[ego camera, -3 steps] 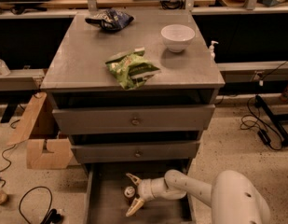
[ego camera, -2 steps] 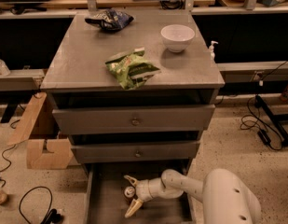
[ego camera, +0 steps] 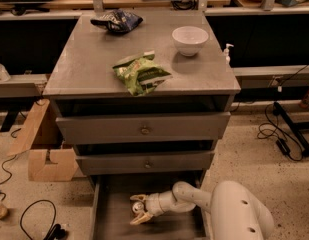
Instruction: Pick orange can from bottom drawer and place on counter
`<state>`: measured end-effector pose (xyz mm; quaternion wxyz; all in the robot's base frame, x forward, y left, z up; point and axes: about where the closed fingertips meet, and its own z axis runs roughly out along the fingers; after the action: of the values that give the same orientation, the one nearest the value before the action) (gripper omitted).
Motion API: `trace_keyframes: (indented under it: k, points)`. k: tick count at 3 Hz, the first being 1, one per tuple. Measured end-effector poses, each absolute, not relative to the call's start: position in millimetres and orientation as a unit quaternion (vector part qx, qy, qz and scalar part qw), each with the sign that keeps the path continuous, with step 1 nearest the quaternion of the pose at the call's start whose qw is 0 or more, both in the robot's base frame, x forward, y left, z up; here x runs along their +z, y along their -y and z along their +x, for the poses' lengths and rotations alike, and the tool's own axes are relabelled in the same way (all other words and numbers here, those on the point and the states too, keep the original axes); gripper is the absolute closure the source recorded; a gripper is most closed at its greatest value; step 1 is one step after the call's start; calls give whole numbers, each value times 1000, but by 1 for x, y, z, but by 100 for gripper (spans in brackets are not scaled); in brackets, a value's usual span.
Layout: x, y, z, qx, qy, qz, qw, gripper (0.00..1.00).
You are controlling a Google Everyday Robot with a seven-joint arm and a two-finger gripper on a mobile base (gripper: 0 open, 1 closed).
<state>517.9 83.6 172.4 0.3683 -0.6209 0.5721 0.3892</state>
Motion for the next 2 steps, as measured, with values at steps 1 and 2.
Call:
trace_keyframes:
  k: [1, 2]
  points:
    - [180, -88, 515, 400, -582, -607, 364, 59]
    - [225, -91, 509, 403, -580, -595, 383, 82]
